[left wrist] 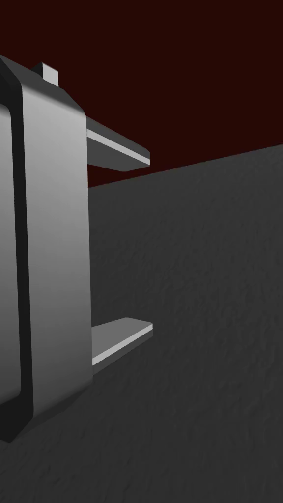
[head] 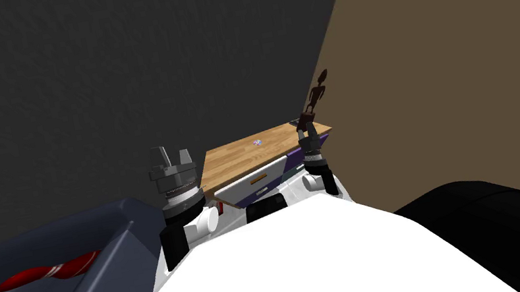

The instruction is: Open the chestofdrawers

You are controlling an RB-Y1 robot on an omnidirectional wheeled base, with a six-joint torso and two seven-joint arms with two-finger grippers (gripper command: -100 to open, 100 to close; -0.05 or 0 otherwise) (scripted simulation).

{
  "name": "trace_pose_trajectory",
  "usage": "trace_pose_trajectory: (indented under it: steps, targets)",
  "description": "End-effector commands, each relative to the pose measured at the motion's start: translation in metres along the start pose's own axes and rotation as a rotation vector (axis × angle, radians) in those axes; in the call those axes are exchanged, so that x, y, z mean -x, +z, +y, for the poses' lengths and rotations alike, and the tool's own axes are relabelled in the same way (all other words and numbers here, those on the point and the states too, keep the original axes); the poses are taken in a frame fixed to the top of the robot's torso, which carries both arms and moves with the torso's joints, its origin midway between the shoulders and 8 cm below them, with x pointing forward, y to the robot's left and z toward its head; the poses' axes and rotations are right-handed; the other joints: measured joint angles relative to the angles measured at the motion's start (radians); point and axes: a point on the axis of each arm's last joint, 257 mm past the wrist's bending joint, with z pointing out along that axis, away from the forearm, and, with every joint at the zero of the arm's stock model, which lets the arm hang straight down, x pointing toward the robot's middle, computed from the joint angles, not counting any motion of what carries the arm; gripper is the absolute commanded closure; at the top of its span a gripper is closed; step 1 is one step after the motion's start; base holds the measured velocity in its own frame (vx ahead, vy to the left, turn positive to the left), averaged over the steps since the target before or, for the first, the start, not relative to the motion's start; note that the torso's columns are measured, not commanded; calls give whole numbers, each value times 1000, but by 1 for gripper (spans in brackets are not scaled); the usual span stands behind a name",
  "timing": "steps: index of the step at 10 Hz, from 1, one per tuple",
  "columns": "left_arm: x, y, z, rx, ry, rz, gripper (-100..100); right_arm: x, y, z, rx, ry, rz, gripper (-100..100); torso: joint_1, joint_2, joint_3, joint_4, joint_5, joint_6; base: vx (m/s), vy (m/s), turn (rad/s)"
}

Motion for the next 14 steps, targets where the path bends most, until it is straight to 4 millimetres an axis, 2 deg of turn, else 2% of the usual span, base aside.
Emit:
trace_pose_trajectory:
  steps: [1,9,10,11,14]
  targets:
    - [0,0,0,0,0,0,0,0,0,0,0,0,0,0,0,40,-82,41,0,0,0,0,0]
    - [0,0,0,0,0,0,0,0,0,0,0,0,0,0,0,618,-1234,617,0,0,0,0,0]
    - [0,0,0,0,0,0,0,-5,2,-1,14,-68,44,-100,0,691,-1382,691,0,0,-2,21,11]
    - [0,0,0,0,0,0,0,-7,3,-1,22,-109,62,-100,1,725,-1451,724,0,0,-15,35,13]
    - [0,0,0,0,0,0,0,-10,5,-4,43,-213,95,-100,2,738,-1476,738,0,0,-22,53,10]
